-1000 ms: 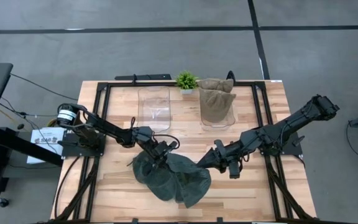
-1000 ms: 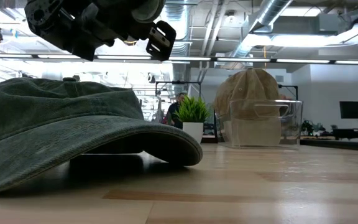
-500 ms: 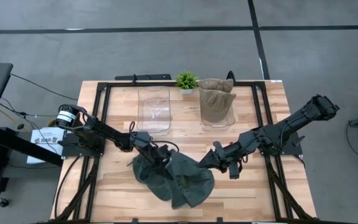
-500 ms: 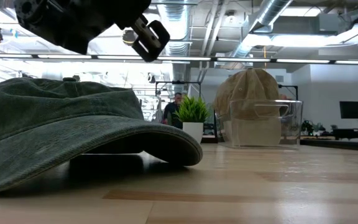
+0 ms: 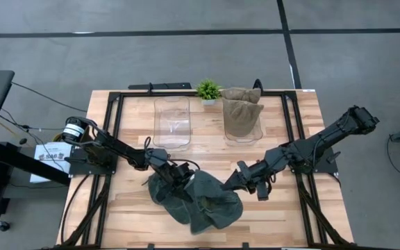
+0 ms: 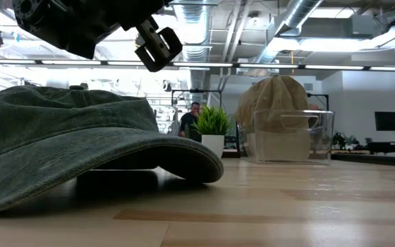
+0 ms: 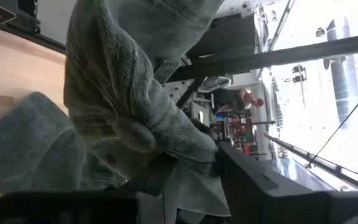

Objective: Pick & Place hat
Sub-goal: Put the right black cap into the left transparent container

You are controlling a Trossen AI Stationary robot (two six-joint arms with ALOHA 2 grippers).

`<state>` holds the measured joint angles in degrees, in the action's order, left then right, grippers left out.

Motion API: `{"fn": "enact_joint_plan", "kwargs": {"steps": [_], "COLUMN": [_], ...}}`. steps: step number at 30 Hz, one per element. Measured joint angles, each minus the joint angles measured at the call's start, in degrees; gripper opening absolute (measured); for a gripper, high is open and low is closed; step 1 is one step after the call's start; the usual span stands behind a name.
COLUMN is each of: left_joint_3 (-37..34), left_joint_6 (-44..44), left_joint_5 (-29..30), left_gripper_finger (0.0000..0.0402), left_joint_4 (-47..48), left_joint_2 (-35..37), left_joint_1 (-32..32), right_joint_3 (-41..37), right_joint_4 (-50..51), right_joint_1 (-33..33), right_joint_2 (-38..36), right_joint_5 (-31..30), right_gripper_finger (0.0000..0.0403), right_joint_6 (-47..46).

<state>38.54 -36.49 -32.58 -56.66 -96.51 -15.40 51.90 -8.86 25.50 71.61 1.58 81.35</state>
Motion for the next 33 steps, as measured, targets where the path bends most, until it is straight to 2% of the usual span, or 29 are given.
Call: {"fn": "enact_joint_plan", "kwargs": {"steps": [2,6,16,23,33], "left_joint_3": [0.0,0.0,0.0,0.0,0.0], "left_joint_6": [0.0,0.03,0.48,1.31,1.53], "left_joint_5": [0.02,-0.01,-0.01,-0.31,-0.87], "left_gripper_finger": [0.0017,0.0015,0.0017,0.0018,0.0019], "left_joint_4": [0.02,0.05,0.06,0.06,0.26], "left_joint_2": [0.0,0.0,0.0,0.0,0.0], "left_joint_1": [0.0,0.0,0.0,0.0,-0.02], "right_joint_3": [-0.01,-0.02,-0.02,-0.02,-0.02], "right_joint_4": [0.11,3.46,5.27,4.23,4.15], "right_joint_1": [-0.22,-1.0,-2.08,-1.88,-1.88], "right_joint_2": [0.0,0.0,0.0,0.0,0.0], "right_joint_5": [0.0,-0.22,-0.35,-4.16,-4.55], "right_gripper_finger": [0.0078,0.0012,0.0002,0.0001,0.0001], "right_joint_6": [0.11,2.01,2.54,3.37,3.49]}}
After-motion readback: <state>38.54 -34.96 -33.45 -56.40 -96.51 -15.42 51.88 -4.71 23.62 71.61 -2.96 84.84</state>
